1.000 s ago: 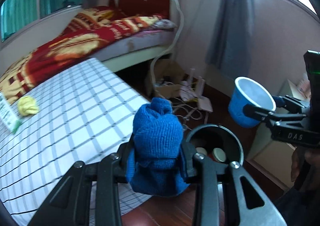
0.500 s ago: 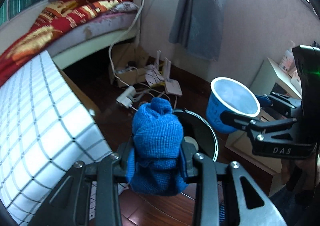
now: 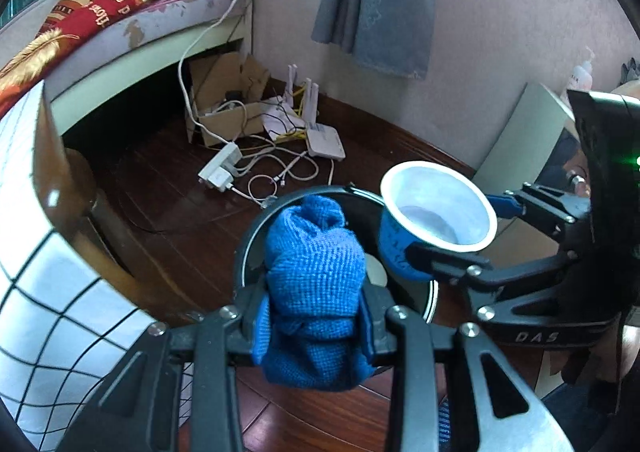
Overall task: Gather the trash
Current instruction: 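Carry blue cloth and blue cup over the bin and release both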
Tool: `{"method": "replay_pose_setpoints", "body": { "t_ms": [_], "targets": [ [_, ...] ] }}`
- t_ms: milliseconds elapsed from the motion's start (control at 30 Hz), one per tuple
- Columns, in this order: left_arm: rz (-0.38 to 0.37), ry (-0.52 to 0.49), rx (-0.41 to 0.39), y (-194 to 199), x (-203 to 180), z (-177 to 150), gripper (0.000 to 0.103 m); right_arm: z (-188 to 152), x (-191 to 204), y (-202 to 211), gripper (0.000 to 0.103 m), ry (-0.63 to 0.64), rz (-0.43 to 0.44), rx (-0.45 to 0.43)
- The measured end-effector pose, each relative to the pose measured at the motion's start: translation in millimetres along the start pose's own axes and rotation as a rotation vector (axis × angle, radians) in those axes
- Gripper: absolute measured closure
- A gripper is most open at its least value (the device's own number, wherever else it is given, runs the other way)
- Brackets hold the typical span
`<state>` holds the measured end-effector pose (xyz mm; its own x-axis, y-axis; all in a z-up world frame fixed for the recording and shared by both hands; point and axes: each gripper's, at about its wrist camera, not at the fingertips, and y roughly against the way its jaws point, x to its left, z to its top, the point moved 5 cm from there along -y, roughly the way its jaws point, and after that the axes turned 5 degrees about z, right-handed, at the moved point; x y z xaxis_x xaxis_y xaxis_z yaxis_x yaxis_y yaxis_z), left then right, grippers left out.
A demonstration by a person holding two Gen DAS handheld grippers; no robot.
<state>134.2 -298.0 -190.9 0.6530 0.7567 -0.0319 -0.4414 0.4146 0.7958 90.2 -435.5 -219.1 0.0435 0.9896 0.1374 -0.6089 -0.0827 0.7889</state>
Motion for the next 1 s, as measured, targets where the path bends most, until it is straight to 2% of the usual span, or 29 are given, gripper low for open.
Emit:
{"method": "replay_pose_setpoints", "body": {
  "t_ms": [467, 533, 567, 600, 633, 667, 833, 1000],
  "targets": [
    [-0.021, 0.02, 0.078, -39.8, 1.2, -10.9, 0.067, -15.2, -7.2, -55.1, 0.026, 0.056, 0.028, 0.097],
    [-0.04, 0.024, 0.1, -48.4, 0.2, -12.4, 0.062, -18.9, -7.2, -61.7, 0.025, 0.061, 0.036, 0.113],
    [-0.039, 0.03, 0.115, -52.8, 0.4, -14.9, 0.055, -21.4, -6.5, -65.8, 0.024, 0.076, 0.023, 0.121],
    [-0.021, 0.033, 0.117, -54.9, 1.0, -17.3, 0.045, -25.1, -7.1, -70.0, 0.018, 0.092, 0.003, 0.136],
    [0.001, 0.029, 0.117, -54.9, 2.5, -19.5, 0.039, -31.8, -9.8, -76.7, 0.001, 0.098, -0.01, 0.182],
    [0.023, 0.024, 0.116, -54.8, 4.1, -21.0, 0.031, -36.7, -13.0, -80.0, 0.0, 0.097, -0.025, 0.201],
    [0.073, 0.034, 0.106, -48.3, 16.2, -28.5, 0.025, -41.7, -20.7, -77.9, 0.0, 0.073, -0.041, 0.199],
    [0.115, 0.062, 0.067, -30.2, 27.5, -29.0, 0.018, -35.8, -7.9, -64.5, 0.0, 0.091, -0.039, 0.169]
  ]
}}
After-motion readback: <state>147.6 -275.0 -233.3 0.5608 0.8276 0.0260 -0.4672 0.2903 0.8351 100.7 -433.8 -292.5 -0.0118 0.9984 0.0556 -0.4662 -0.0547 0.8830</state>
